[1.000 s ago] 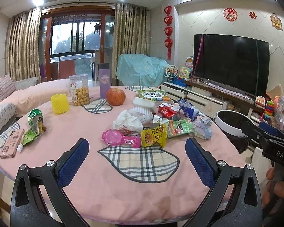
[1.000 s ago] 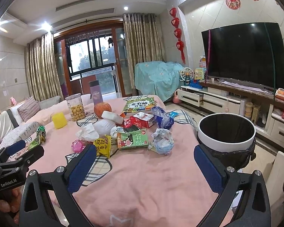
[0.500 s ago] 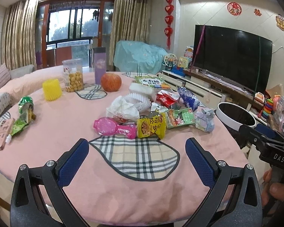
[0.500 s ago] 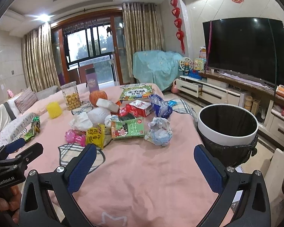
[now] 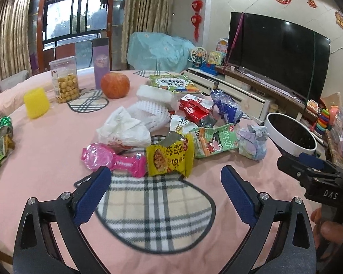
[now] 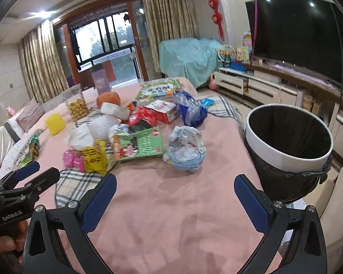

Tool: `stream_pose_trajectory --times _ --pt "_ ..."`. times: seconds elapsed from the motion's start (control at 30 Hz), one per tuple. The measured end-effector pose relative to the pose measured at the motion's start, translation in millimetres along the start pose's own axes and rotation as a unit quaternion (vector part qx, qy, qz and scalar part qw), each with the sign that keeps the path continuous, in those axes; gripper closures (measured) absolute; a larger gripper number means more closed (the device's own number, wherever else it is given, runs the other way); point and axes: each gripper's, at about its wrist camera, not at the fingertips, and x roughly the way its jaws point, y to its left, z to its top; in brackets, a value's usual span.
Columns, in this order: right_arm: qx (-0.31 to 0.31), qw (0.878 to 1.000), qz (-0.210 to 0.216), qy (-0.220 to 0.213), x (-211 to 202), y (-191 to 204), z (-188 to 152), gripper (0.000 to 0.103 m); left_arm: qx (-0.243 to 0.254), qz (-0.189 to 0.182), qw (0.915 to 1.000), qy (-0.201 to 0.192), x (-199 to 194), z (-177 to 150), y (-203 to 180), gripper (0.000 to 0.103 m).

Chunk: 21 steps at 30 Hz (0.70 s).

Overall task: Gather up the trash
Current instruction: 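Grasp the yellow snack bag with the left tool while the right tool grasps the crumpled plastic wrapper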

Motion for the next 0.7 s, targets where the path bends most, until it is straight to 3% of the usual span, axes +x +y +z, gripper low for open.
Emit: stream_pose_trajectory --times 0.23,0.4,0.47,0.5,0.53,0.57,0.6,0.7 --pt "0.02 0.999 0.009 0.029 28.4 -11.9 9.7 0.001 0.0 0.005 0.9996 0.029 33.3 7.9 0.5 0.012" --pt "0.039 0.998 0.013 0.04 44.9 -21.9 17.9 0.006 -0.007 -0.013 0.9978 0.065 60.9 9.8 0.6 0.036" --pt "0.044 0.997 0.021 0.052 53.3 -25.3 19.5 0.01 -0.001 -0.023 0.997 0.075 67.1 8.3 -2.8 0.051" --pt "0.047 0.997 0.025 0.059 57.3 -27.3 19.7 0.019 0.001 -0.028 0.9965 0.078 69.9 7.4 -4.6 0.056" --pt "0.051 0.996 0.031 0.067 61.1 -28.6 19.4 0.026 0.002 -0.034 0.9959 0.084 73.2 6.8 -6.0 0.069" --pt "0.056 0.995 0.039 0.074 64.7 -30.6 18.7 0.04 0.001 -0.04 0.9952 0.09 76.3 6.1 -7.1 0.083" --pt "0.06 0.994 0.046 0.079 67.4 -31.7 17.5 0.057 0.0 -0.044 0.9946 0.094 77.7 5.4 -7.2 0.087" --pt "0.06 0.995 0.043 0.073 64.8 -33.9 15.3 0.07 -0.005 -0.045 0.9951 0.088 73.2 2.7 -6.3 0.092"
